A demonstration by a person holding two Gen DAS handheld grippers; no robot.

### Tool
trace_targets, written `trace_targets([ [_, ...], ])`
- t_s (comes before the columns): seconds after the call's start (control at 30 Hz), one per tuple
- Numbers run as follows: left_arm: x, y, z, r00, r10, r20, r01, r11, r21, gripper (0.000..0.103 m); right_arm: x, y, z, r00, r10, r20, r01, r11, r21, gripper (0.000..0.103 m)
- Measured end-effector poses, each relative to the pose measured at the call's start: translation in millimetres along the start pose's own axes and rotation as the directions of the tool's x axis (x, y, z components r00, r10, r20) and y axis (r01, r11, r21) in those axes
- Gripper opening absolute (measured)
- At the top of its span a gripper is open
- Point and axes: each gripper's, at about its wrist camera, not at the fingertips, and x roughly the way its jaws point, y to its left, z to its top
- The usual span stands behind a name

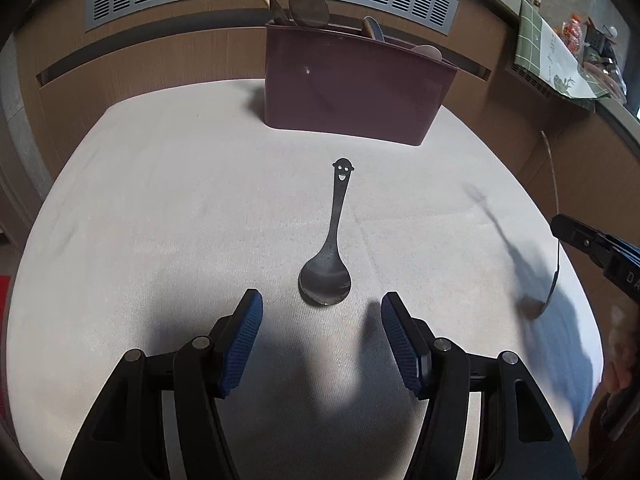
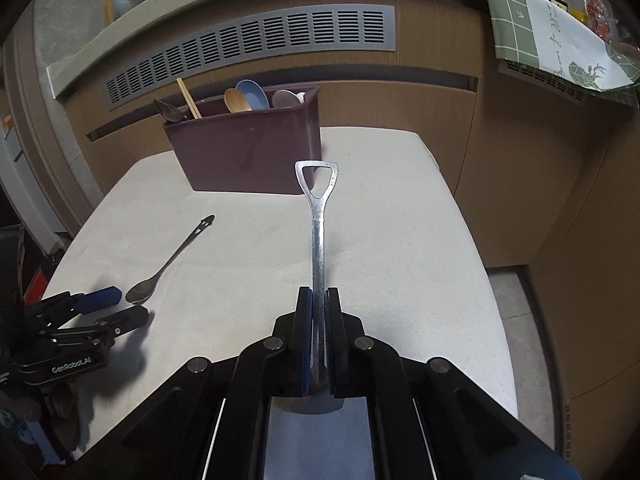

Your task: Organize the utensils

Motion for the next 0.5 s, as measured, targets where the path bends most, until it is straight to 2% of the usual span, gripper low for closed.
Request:
trace_targets([
  [0.3,17,-8,15,0.999,0.048,0.005,-0.049,0.998,0.03,0.062,-4,-8,-6,0.999,-0.018,0.027,0.017,0.999,0.039,0.005],
  [0.37,19,-11,17,0.997,0.072,0.014,-0.073,0.997,0.032,0.059,-5,-8,-6,0.999,-0.017,0.028,0.015,0.999,0.04,0.005],
  [0.47,20,-13,16,0.995,0.096,0.029,-0.097,0.994,0.051,0.044,-4,-8,-6,1.0,-0.016,0.027,0.015,0.999,0.045,0.005],
  [0.5,20,-13,16,0.995,0.091,0.033,-0.093,0.994,0.055,0.033,-4,-7,-6,1.0,-0.015,0.026,0.014,0.999,0.044,0.005],
])
